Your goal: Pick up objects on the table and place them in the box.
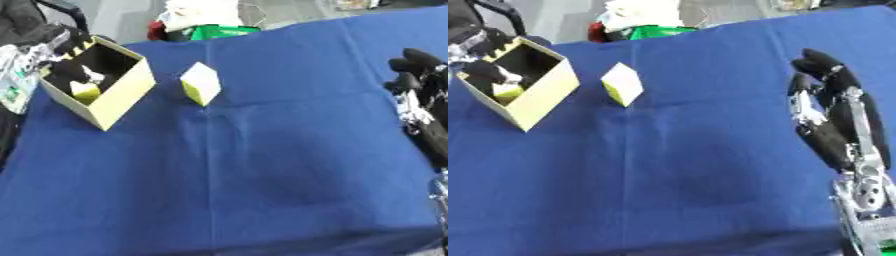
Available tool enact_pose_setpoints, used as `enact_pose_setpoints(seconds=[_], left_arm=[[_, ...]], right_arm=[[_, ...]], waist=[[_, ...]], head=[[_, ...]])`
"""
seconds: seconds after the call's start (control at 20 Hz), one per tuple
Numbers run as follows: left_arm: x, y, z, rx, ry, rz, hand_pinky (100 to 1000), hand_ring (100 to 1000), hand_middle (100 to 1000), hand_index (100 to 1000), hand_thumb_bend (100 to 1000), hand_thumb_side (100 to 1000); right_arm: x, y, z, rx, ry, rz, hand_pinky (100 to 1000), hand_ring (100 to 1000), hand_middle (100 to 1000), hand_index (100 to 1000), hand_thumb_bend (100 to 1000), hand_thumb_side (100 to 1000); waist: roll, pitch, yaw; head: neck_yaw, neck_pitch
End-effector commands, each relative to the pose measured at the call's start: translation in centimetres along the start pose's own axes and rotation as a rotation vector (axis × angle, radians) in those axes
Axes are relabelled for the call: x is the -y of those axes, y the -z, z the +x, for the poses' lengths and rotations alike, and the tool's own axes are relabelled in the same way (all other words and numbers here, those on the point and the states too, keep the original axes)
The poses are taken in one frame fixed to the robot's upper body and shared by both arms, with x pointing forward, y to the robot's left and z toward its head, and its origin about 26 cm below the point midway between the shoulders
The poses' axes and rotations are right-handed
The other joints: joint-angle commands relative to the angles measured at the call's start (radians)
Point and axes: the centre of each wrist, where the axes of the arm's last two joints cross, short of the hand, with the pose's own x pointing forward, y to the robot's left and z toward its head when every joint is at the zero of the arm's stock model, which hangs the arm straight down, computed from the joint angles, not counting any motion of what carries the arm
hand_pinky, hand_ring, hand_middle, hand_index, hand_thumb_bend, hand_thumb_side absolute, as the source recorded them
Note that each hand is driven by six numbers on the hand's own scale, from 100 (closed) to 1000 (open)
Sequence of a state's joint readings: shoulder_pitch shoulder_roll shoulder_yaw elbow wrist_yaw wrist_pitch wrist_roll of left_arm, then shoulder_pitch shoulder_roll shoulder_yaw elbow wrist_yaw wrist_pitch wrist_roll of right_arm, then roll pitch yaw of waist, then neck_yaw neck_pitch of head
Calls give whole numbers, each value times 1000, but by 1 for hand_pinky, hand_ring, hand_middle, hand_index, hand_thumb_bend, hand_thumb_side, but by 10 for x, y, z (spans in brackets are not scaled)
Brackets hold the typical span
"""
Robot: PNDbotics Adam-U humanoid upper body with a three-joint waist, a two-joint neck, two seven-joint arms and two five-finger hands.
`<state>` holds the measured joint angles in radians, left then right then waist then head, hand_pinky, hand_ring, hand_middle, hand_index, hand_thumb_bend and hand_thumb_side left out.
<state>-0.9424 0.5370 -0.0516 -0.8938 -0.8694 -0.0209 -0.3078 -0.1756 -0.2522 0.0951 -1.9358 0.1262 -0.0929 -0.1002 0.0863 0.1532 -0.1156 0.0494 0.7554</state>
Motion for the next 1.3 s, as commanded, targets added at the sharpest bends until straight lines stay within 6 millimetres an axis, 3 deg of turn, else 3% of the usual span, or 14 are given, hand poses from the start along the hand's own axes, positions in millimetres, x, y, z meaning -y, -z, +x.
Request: enact_pose_setpoints(seconds=[0.05,0.3,0.6,0.9,1.3], left_arm=[[-30,3,25,73,12,90,715,646,651,829,701,403],[-29,16,70,185,33,73,711,640,640,825,698,418],[-4,31,106,248,0,8,688,619,617,815,682,433],[15,37,121,273,-8,-47,681,608,608,813,688,449],[31,38,122,303,9,-150,683,611,605,814,721,461]], right_arm=[[3,3,3,17,-13,9,752,865,747,874,100,524],[2,3,3,17,-9,15,752,864,747,873,100,524],[0,4,4,24,-2,23,751,865,747,874,100,524],[-1,4,5,25,0,25,751,865,747,873,100,523],[-1,5,4,25,1,26,751,865,747,873,100,523]], waist=[[-2,-17,-3],[0,-15,-19],[2,-10,-40],[2,-7,-51],[2,-7,-50]], head=[[1,2],[5,3],[12,1],[15,-1],[14,0]])
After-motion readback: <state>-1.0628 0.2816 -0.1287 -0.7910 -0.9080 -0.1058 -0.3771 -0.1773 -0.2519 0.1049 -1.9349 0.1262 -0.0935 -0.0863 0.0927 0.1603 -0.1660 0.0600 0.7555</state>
